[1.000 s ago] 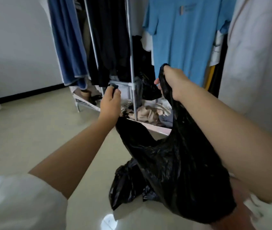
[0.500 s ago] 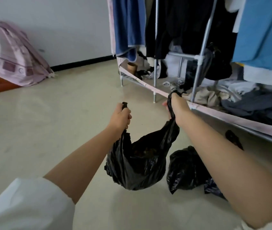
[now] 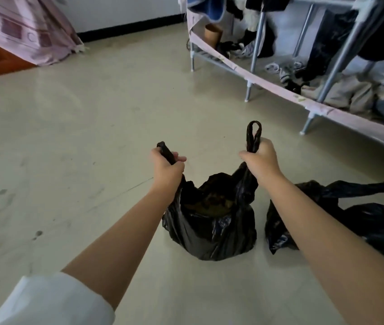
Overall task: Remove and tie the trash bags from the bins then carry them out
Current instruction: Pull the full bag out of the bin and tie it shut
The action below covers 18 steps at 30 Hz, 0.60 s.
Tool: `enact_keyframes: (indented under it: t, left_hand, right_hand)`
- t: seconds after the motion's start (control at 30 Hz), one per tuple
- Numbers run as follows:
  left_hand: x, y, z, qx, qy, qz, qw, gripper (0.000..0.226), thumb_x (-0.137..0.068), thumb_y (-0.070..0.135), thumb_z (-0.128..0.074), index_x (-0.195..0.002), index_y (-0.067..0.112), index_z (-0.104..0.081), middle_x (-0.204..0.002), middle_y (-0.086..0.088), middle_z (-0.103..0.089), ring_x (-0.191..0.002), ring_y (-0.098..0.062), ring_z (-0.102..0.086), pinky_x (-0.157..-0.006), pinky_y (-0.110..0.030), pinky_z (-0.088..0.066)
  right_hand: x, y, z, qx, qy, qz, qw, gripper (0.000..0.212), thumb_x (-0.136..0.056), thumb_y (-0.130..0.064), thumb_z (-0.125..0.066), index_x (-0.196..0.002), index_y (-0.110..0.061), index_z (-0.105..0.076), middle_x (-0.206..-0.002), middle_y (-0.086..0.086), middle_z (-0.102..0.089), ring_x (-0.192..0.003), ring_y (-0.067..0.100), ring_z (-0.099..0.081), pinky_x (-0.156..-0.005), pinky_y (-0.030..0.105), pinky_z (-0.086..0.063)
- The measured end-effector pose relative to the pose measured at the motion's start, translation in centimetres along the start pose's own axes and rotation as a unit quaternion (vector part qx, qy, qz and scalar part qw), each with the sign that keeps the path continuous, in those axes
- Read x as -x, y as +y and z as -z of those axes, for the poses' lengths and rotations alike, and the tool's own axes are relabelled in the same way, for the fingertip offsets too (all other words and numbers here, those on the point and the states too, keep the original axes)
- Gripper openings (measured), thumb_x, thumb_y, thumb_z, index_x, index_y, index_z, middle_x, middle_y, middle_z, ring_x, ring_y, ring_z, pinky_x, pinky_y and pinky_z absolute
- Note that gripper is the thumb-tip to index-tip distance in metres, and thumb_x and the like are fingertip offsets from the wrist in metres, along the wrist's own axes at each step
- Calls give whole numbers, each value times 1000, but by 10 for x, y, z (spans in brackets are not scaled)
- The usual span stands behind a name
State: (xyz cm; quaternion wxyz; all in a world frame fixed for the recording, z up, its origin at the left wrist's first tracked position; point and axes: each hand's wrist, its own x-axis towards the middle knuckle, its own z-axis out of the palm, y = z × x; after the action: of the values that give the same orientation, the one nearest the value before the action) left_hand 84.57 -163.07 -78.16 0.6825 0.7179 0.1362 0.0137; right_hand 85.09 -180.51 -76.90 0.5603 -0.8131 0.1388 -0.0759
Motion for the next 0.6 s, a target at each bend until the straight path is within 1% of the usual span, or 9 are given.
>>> enact_keyframes:
  t: [0.1,0.13,0.23,0.3,0.37,0.43,0.47,0.53,0.6]
  left_hand:
    - [-6,1,-3,175,55,49,982,31,-86,-13,-37,-102,12,-29,-87,-5,-52,-73,-12,-49,-61,-24,-35]
    - [-7,0,-2,177,66,50,981,31,-86,-11,-39,-104,12,-29,-89,-4,-50,-72,-12,-47,-60,-24,-35]
    - [-8,-13,0,-36,30,31,998,19,-83,1,-53,-89,15,-42,-81,-1,-44,-72,-17,-43,-61,-26,-35]
    - [-3,-27,2,-150,-13,25,988,14,-71,15,-57,-71,18,-43,-76,-6,-44,-72,-20,-45,-65,-34,-39]
    - [2,-48,6,-169,-10,17,985,11,-74,17,-58,-70,17,-47,-77,-4,-51,-75,-21,-51,-71,-37,-45]
    - [8,-66,10,-108,4,31,994,18,-91,17,-54,-74,22,-52,-78,2,-52,-82,-20,-53,-80,-32,-44]
    - [12,-72,11,-61,22,44,997,19,-95,20,-49,-78,24,-55,-80,3,-53,-87,-20,-52,-85,-32,-42]
    - [19,-74,12,52,55,51,996,25,-98,22,-43,-83,20,-63,-80,1,-55,-86,-18,-56,-87,-29,-46]
    - [21,-66,14,179,54,36,982,41,-98,21,-40,-66,17,-66,-70,-2,-63,-62,-13,-61,-66,-19,-52]
  right_hand:
    - [-8,12,-13,10,-50,11,999,38,-82,-3,-55,-61,-15,-26,-58,1,-23,-51,17,-27,-39,16,-24]
    - [-10,17,-17,14,-67,10,998,43,-82,-6,-57,-58,-15,-23,-57,1,-23,-50,17,-28,-40,16,-25]
    - [-16,32,-22,64,-132,23,989,37,-83,-14,-61,-58,-15,-34,-65,1,-34,-58,16,-42,-55,21,-35]
    - [-17,40,-23,123,-190,60,972,16,-83,-20,-64,-82,-15,-48,-88,3,-44,-78,16,-50,-77,26,-39]
    - [-17,49,-28,165,-240,78,953,20,-84,-22,-62,-100,-14,-52,-109,9,-49,-96,21,-53,-86,26,-39]
    - [-14,57,-35,163,-242,61,954,24,-90,-21,-54,-105,-3,-60,-116,19,-59,-104,29,-57,-91,32,-43]
    - [-12,59,-39,119,-220,34,968,25,-93,-20,-49,-99,0,-63,-114,24,-62,-104,33,-58,-94,38,-44]
    - [-7,61,-43,-69,-179,-32,981,35,-97,-16,-40,-73,-6,-63,-94,22,-70,-93,32,-62,-95,44,-47]
    - [-7,61,-41,-290,-154,-108,938,42,-99,-17,-32,-61,-11,-48,-56,6,-69,-67,24,-65,-75,37,-54]
